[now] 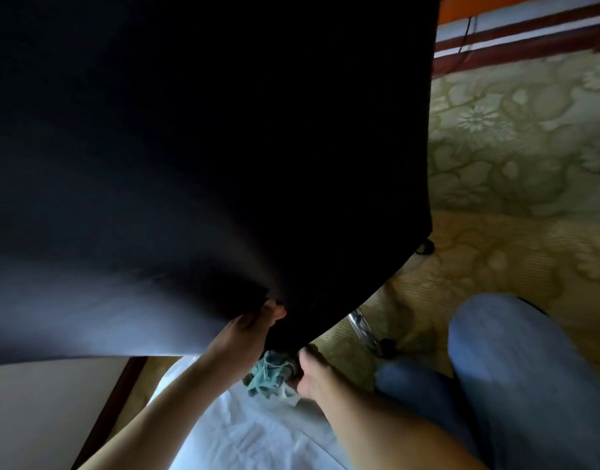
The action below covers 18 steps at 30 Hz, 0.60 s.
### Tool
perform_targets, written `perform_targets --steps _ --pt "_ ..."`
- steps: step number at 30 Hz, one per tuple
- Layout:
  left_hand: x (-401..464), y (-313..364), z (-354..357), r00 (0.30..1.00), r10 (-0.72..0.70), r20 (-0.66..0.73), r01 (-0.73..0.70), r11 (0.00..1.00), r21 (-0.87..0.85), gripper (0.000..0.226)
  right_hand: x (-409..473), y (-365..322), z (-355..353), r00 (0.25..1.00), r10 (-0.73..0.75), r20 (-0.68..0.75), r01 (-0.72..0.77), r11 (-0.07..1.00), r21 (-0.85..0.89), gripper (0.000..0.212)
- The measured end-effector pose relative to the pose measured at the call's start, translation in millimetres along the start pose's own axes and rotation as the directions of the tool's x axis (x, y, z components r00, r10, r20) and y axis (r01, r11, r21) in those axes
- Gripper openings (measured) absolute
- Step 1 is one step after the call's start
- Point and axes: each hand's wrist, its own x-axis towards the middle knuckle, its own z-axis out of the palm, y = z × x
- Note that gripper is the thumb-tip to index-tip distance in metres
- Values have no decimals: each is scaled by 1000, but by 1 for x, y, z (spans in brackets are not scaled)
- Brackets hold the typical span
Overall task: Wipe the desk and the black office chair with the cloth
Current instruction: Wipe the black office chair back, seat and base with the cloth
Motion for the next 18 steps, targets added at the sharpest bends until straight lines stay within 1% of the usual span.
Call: perform_targets --steps 2,4,6,9,11,12,13,15,16,17,18 --pt "-1 0 0 1000 4 0 -4 1000 10 41 -13 -5 -4 1000 15 13 -16 999 45 32" --pt "-5 1 0 1000 -6 5 6 1000 4 38 -31 -16 -5 1000 -14 22 12 996 88 30" --pt "-9 2 2 1000 8 1 -8 1000 15 40 -48 -32 -6 989 -120 81 107 983 152 34" --pt "-15 6 6 999 34 -40 -32 998 44 46 -80 -55 -17 957 -265 117 228 939 259 32" --pt "-17 3 7 996 34 -83 -31 999 33 49 -96 -72 -24 913 -387 125 331 885 326 27" --pt "-17 2 6 995 31 -100 -28 999 26 52 -105 -83 -25 892 -440 104 384 859 337 24" --pt "-17 0 6 993 28 -111 -26 1000 16 54 -112 -94 -24 867 -492 86 436 829 350 26" --pt "-16 -4 7 991 1 -132 -3 1000 -18 52 -134 -115 -20 826 -560 57 501 778 379 49" --pt "-16 -6 8 990 -15 -140 10 999 -37 48 -149 -120 -18 794 -606 35 552 745 375 51" --pt "-17 -6 10 990 -24 -140 17 999 -46 45 -156 -121 -17 764 -644 28 590 716 374 47" --pt "-17 -6 11 991 -25 -133 17 998 -56 44 -165 -117 -14 744 -668 8 627 702 337 43"
